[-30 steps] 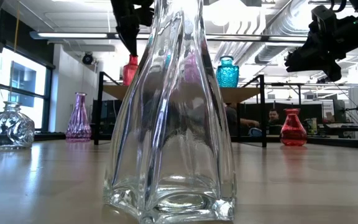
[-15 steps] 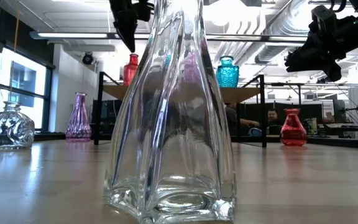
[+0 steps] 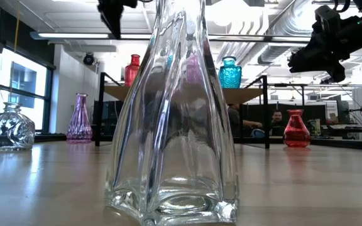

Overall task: Sort vases onto shelf
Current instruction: Put the bottom right transparent vase on the shelf

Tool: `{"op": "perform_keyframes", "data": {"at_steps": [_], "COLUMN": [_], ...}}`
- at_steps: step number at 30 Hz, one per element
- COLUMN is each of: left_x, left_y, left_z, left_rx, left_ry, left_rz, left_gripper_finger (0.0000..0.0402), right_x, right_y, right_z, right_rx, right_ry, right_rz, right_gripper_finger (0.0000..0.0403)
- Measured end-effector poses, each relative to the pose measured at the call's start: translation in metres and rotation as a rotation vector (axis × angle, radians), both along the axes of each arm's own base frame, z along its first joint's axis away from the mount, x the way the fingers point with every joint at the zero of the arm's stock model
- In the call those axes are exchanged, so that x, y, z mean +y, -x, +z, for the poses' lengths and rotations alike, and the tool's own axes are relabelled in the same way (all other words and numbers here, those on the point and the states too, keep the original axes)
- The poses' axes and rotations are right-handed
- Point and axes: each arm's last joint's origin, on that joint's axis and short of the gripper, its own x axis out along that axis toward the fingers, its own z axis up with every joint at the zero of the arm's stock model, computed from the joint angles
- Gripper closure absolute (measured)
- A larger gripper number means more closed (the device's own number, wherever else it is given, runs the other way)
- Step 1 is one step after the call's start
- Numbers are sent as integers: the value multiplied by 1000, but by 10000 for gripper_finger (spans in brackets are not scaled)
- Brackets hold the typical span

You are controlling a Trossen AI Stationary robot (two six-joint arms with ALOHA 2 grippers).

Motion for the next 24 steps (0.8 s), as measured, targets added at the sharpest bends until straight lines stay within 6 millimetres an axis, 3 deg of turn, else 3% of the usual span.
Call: {"op": "perform_keyframes", "data": {"at_steps": [8,12,24], "left_x": [-37,-59,-126], "left_y": [6,0,-51], "left_z": [5,7,-10], "left_rx": [-105,-167,-243], "left_ry": [119,193,212], "left_rz": [-95,-199,-530], "left_gripper_finger": [317,317,317], "right_x": [0,0,0], "right_y": [0,0,0], "right_z": [0,0,0], "right_rx": [0,0,0], "right_ry": [0,0,0], "right_rz": [0,0,0], "right_gripper_finger": [341,341,341]}}
